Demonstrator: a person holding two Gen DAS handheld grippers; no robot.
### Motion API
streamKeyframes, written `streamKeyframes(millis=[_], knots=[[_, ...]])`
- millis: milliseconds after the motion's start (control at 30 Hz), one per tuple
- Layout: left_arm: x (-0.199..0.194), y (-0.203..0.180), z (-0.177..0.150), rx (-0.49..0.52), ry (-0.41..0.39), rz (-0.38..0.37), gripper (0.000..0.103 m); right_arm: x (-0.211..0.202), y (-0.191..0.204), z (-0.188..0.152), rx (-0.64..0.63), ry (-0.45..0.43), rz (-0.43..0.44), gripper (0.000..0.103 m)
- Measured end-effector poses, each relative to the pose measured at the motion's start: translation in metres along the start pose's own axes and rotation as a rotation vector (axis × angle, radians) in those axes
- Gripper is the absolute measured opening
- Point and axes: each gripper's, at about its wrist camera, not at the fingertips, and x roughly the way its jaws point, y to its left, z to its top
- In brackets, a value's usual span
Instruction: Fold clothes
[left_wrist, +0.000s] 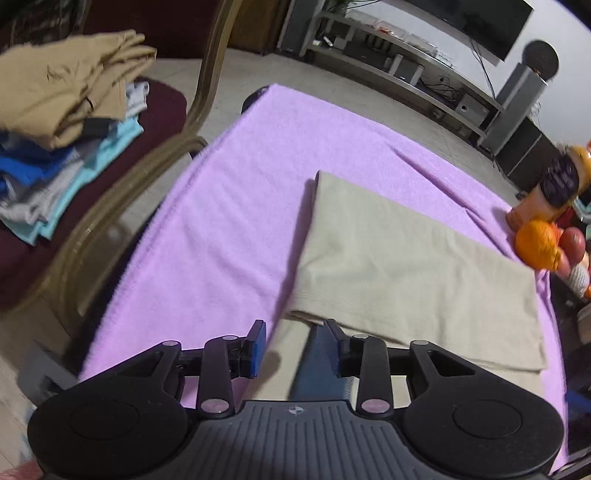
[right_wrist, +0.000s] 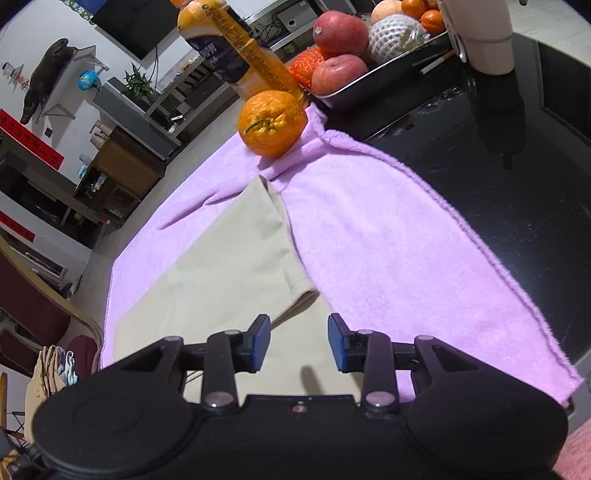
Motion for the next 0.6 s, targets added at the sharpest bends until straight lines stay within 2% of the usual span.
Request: streamKeyframes(millis=[167,267,367,467,600], knots=[[0.027,-0.003,0.027,-0.071,0.136,0.006,0.042,0.019,-0.001,0.008,0.033,0.043,0.015,0.036],[0.042,0.003,0.022,-0.123,0.203,-0.062,0.042,0.03,0.001,0.02,0.052,0.065,0.034,0.039],[0.054,0.019,0.008,-0.214,0.232,-0.137,0.042,0.041,-0.002,0.026,0.084,0.06,0.063,0.04],[0.061,0.034,0.008,-0.304,0.226,-0.181,0.043,0.05,-0.008,0.024,0.139,0.066,0.072,0.04],[0.065,0.037,0.013,-0.341,0.199,-0.188,0.044,0.049,-0.007,0.023,0.153,0.053,0.079,0.04]])
